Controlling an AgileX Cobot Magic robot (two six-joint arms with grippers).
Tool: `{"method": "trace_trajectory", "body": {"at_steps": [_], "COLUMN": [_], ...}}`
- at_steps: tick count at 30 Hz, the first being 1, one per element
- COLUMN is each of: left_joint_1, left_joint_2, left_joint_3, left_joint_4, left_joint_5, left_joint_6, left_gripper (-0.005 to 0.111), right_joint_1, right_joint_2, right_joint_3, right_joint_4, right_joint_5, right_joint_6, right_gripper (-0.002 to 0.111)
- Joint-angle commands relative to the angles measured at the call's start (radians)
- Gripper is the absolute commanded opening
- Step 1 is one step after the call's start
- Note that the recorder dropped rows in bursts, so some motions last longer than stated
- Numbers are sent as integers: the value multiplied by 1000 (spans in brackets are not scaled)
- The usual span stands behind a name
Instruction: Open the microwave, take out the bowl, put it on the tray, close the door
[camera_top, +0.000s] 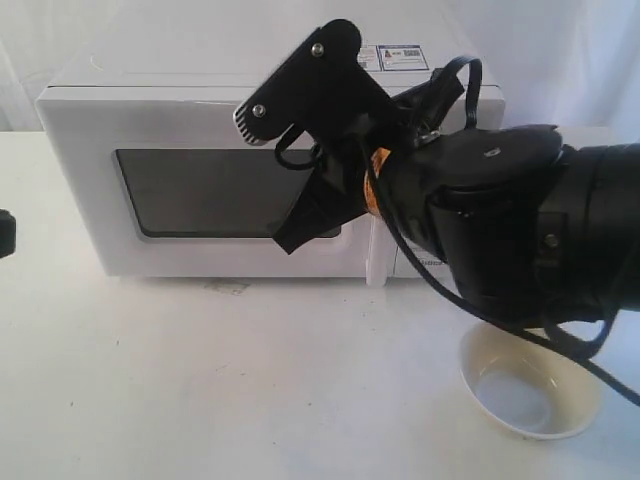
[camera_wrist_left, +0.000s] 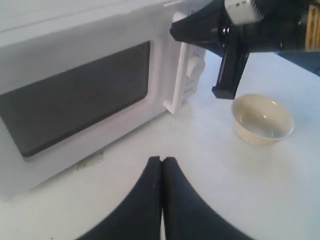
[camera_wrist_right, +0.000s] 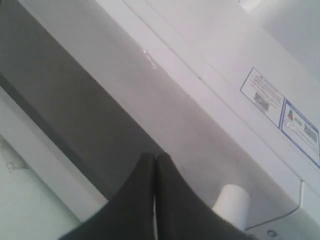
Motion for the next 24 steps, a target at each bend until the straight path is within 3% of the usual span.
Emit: {"method": "trace_trajectory", "body": {"at_steps": [1, 13, 24], "left_joint_1": [-4, -2, -2], "left_joint_2": [-117, -269, -292], "left_joint_3": [35, 42, 42], "left_joint_4": [18, 71, 76], "left_joint_5": [-89, -74, -50], "left_joint_6": [-104, -198, -223], "left_gripper": [0, 0, 0], "right_joint_1": [-3, -68, -105], "right_joint_2": [28, 99, 110], "right_joint_3": [-7, -70, -75], "right_joint_4": [-70, -103, -106], "right_joint_5": [77, 38, 7], "right_joint_6": [38, 12, 8], "right_gripper": [0, 0, 0]}}
